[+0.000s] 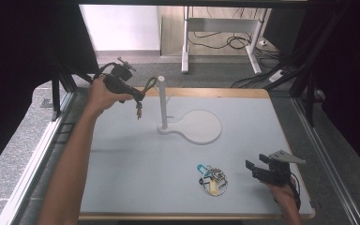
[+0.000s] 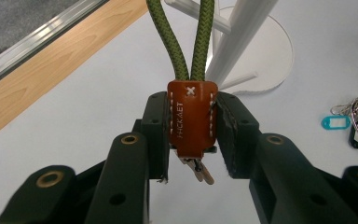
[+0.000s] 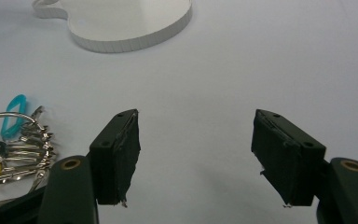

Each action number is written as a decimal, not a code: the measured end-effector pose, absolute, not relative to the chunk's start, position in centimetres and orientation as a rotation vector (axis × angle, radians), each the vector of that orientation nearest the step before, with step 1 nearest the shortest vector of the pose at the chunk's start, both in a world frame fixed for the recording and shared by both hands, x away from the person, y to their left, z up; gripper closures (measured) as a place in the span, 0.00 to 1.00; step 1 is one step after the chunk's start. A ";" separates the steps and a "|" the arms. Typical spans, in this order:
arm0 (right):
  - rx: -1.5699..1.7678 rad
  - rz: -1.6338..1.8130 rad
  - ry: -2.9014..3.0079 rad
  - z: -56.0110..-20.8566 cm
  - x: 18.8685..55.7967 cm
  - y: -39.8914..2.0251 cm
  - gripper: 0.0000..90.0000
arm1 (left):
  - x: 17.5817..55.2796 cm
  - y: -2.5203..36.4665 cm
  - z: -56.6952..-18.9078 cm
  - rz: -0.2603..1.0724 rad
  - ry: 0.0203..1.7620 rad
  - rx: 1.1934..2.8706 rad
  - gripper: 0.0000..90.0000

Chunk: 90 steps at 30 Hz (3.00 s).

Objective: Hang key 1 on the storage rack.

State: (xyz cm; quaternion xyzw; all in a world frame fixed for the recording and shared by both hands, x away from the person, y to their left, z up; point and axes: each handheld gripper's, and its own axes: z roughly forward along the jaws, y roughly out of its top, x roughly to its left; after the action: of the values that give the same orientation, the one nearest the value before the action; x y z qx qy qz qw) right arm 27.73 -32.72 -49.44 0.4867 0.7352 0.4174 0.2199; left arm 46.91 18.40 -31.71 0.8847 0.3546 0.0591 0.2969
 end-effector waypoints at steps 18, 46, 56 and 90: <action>1.347 1.119 2.034 -49.6 27.5 -32.6 0.36 | 47.3 17.6 -33.5 0.099 0.912 2.376 0.74; 1.348 1.103 2.030 -49.5 27.4 -32.5 0.36 | 45.0 17.1 -35.6 0.169 0.942 2.377 0.60; 1.346 1.129 2.007 -48.7 27.0 -33.3 0.35 | 41.6 18.3 -35.6 0.174 0.927 2.328 0.51; 1.262 1.154 2.101 -48.2 27.1 -31.4 0.39 | 30.4 20.0 -44.6 0.198 0.871 2.352 0.47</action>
State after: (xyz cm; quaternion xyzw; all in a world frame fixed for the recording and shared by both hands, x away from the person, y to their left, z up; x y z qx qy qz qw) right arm 27.07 -31.39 -48.18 0.4551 0.7575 0.4161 0.2143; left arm 30.37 20.04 -44.65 0.8895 0.3293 0.0750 0.3078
